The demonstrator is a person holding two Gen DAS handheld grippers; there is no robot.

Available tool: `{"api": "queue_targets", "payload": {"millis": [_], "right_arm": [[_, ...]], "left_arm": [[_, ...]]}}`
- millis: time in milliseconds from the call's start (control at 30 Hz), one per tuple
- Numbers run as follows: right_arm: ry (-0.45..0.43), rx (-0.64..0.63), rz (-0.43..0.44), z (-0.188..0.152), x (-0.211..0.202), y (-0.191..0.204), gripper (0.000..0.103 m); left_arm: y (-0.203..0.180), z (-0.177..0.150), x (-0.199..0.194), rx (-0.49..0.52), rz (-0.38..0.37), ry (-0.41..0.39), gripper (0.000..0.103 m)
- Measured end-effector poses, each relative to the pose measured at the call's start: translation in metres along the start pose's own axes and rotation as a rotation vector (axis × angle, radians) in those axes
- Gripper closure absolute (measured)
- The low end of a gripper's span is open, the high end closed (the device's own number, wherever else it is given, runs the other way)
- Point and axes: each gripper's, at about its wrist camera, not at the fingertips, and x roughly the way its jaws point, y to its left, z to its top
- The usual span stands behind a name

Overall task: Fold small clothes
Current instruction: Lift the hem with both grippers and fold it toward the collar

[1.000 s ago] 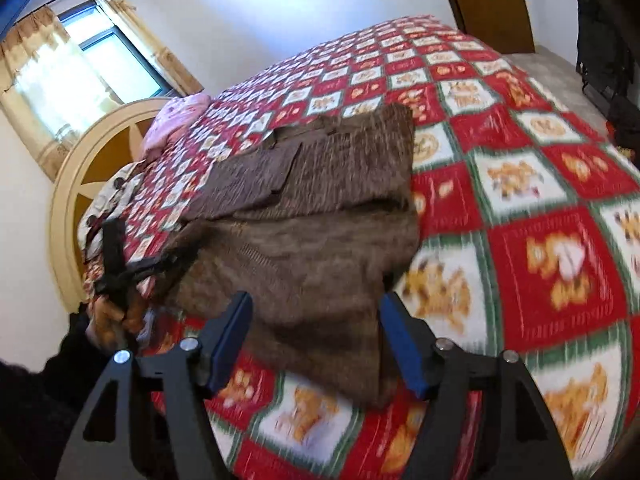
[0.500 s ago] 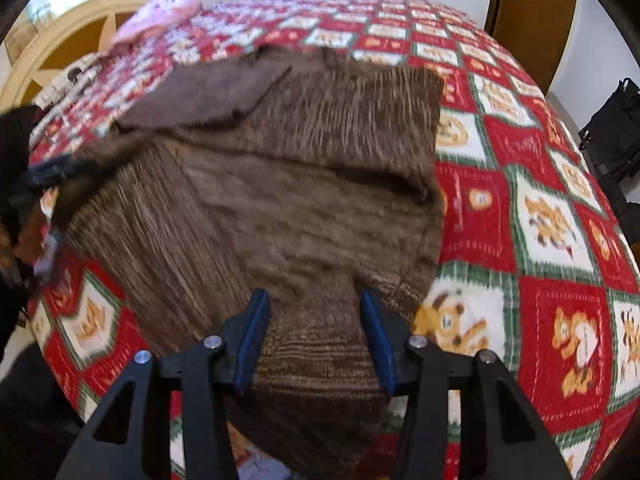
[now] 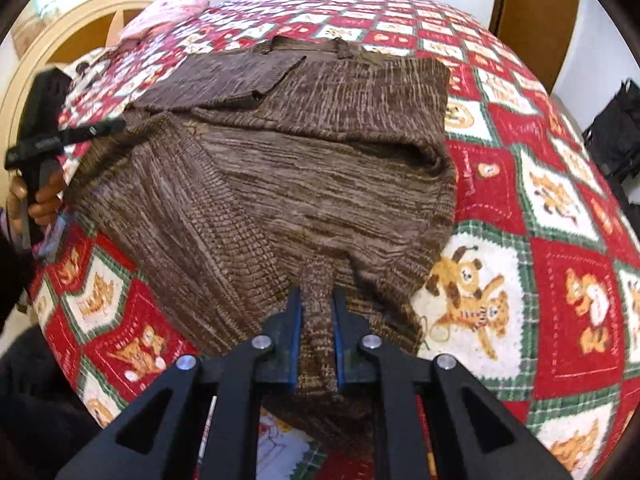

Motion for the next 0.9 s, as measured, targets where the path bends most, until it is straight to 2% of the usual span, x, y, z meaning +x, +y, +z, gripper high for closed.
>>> {"api": "queue_targets", "payload": {"millis": [67,100,133,167,300,433,633,767,833,900], "right_arm": [[0.0,0.029,0.011,0.001,0.0,-0.003,0.087],[-0.002,0.039,0.005,0.002,-0.002,-0.004,0.087],[-0.007,0.041,0.0,0.002,-0.004,-0.003,0.088],[-0.019,0.042,0.001,0.002,-0.009,-0.003,0.089],[-0.103,0.085,0.04,0.011,-0.037,-0.004,0.089],[-0.194,0.109,0.071,0.029,-0.064,-0.004,0.09],[-0.283,0.085,0.047,0.067,-0.083,0.001,0.09],[-0.295,0.05,0.015,0.086,-0.083,0.002,0.09],[-0.281,0.031,-0.003,0.086,-0.078,0.004,0.09],[-0.269,0.022,-0.008,0.08,-0.074,0.004,0.09]], "left_arm": [[0.001,0.0,-0.005,-0.035,-0.007,-0.027,0.043],[0.0,-0.001,-0.007,-0.034,0.004,-0.038,0.064],[-0.001,-0.001,-0.008,-0.03,0.02,-0.039,0.09],[-0.002,-0.002,-0.009,-0.041,0.041,-0.028,0.094],[-0.008,-0.003,-0.028,-0.044,0.03,-0.082,0.096],[-0.022,0.007,-0.056,-0.021,0.009,-0.185,0.098],[-0.039,0.032,-0.074,0.035,0.043,-0.264,0.099],[-0.035,0.035,-0.063,0.075,0.096,-0.228,0.099],[-0.03,0.03,-0.055,0.084,0.121,-0.194,0.099],[-0.024,0.024,-0.05,0.108,0.178,-0.18,0.098]]}}
